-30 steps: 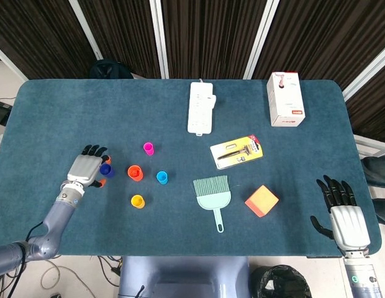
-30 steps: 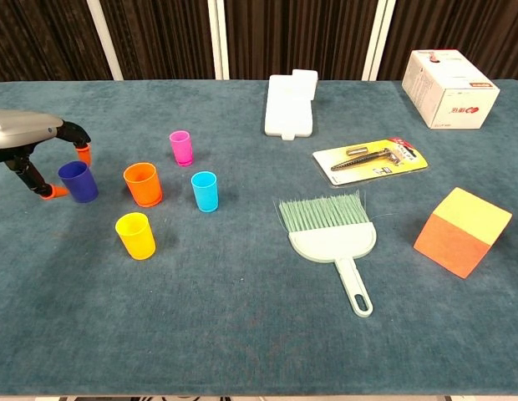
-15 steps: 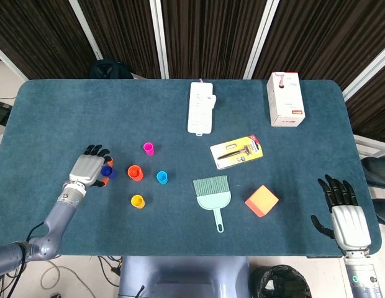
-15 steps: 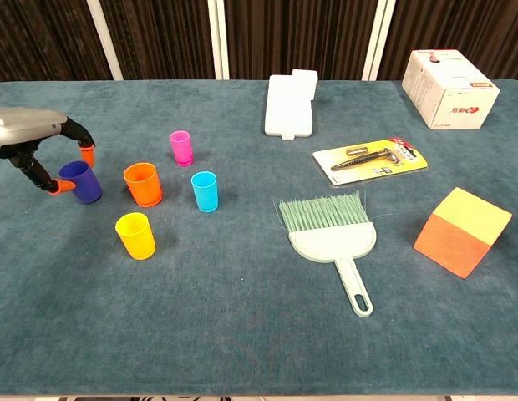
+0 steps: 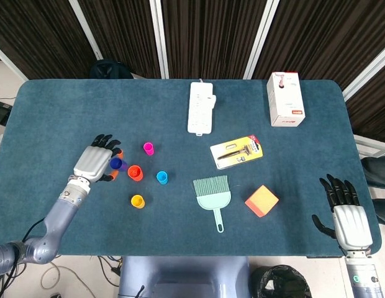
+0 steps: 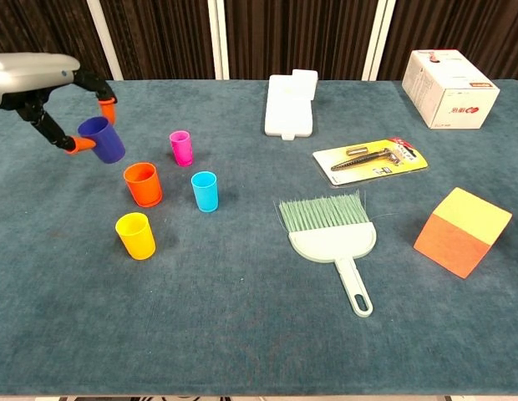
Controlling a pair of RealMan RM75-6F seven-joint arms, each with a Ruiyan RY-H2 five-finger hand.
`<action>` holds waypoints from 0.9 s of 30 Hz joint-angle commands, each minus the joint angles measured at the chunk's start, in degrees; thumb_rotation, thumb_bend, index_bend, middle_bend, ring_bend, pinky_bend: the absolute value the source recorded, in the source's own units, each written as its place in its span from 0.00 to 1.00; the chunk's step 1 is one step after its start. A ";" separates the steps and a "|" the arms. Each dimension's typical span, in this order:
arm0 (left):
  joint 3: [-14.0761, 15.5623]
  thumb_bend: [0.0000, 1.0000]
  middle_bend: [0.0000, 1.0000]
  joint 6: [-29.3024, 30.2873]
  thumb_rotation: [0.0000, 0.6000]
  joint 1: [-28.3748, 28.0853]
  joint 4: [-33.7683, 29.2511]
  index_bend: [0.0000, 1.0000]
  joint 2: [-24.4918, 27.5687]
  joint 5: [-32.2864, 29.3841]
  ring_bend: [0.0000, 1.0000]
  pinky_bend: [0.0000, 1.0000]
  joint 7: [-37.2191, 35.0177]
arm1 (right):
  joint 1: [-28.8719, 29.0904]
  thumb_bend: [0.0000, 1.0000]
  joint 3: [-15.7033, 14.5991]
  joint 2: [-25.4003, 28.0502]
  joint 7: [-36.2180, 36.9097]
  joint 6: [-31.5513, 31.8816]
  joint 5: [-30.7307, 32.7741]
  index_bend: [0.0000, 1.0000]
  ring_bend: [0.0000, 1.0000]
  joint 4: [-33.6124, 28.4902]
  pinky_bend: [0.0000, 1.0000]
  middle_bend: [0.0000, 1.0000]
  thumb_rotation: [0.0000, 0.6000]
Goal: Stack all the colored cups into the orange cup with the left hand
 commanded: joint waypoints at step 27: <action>1.47 0.36 0.17 0.82 1.00 -4.97 2.00 0.41 -5.73 -7.03 0.00 0.00 6.36 | 0.01 0.34 0.38 0.10 1.07 -0.31 0.80 0.09 0.09 0.54 0.04 0.05 1.00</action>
